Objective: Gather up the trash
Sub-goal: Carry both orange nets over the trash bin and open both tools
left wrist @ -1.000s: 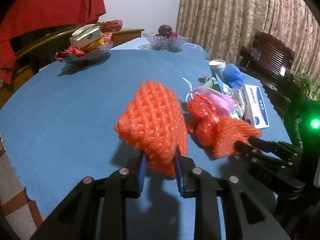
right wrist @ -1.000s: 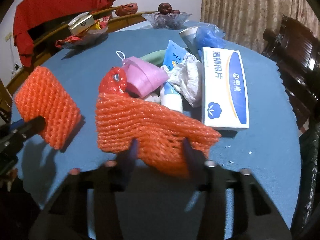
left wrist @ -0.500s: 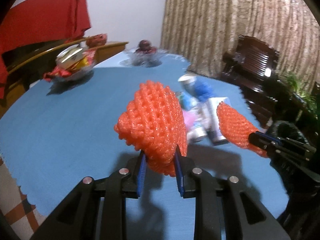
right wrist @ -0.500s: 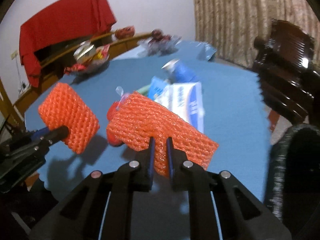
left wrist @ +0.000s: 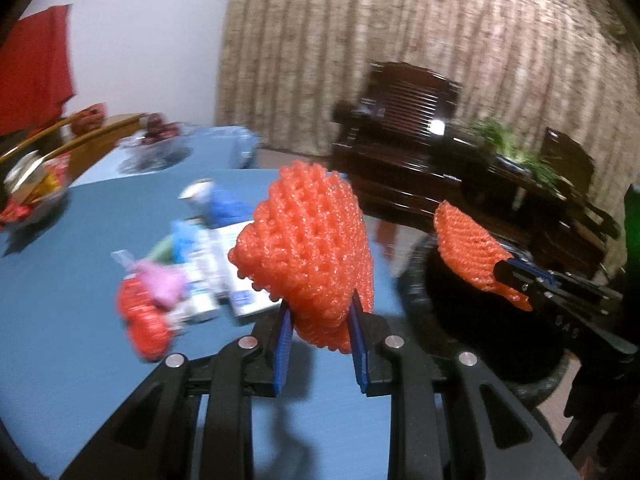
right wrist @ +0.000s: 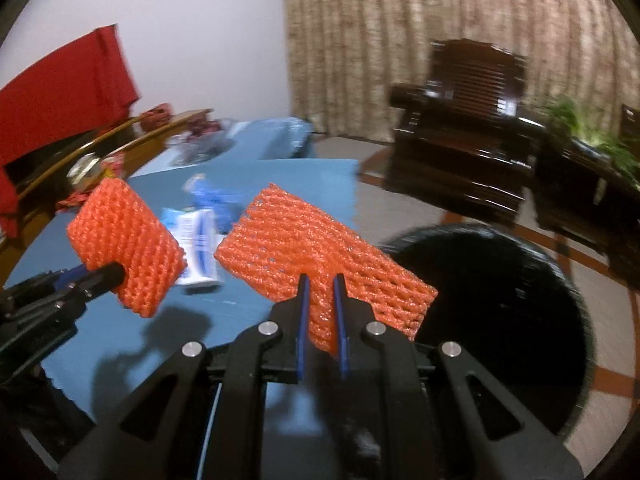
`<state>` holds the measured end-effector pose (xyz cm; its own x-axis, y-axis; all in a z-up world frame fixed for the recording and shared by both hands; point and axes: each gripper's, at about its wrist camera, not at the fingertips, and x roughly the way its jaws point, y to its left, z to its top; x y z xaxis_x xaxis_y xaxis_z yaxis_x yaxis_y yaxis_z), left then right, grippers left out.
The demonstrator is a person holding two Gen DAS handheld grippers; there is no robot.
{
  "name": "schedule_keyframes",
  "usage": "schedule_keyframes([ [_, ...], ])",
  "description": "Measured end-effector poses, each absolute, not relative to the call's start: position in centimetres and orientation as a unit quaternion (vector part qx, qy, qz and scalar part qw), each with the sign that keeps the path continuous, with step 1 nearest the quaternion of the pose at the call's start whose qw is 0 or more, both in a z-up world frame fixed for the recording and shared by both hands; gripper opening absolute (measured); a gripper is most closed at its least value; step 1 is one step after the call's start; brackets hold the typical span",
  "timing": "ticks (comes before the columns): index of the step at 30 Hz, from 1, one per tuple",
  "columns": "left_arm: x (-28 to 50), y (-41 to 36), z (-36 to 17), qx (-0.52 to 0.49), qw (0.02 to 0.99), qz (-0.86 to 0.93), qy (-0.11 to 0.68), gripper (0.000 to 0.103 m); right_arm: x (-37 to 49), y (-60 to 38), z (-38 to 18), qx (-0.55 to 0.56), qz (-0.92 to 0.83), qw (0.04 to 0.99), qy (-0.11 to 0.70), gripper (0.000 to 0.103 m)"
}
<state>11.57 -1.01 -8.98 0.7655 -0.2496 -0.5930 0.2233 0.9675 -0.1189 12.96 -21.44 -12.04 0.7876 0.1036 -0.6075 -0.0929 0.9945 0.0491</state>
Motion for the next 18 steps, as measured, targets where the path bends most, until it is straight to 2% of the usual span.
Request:
schedule_keyframes([
  [12, 14.5, -14.0, -10.4, 0.010, 0.910, -0.248, 0.331, 0.026, 11.1, -31.7, -15.5, 0.026, -0.063, 0.934, 0.350, 0.013],
  [15, 15.3, -16.7, -11.2, 0.018, 0.896, -0.278, 0.346, 0.030, 11.0, -33.1, -16.3, 0.025, -0.083, 0.930, 0.357, 0.019],
  [16, 15.3, -17.2, -11.3, 0.021, 0.893, -0.283, 0.349, 0.033, 11.2, -33.5, -16.4, 0.026, -0.087, 0.929, 0.360, 0.024],
  [17, 15.4, -17.9, -11.5, 0.023, 0.888, -0.293, 0.353, 0.038, 11.1, -34.0, -16.6, 0.026, -0.093, 0.927, 0.361, 0.034],
  [18, 15.5, -18.2, -11.6, 0.024, 0.886, -0.296, 0.355, 0.044, 11.0, -34.3, -16.7, 0.027, -0.099, 0.927, 0.360, 0.040],
])
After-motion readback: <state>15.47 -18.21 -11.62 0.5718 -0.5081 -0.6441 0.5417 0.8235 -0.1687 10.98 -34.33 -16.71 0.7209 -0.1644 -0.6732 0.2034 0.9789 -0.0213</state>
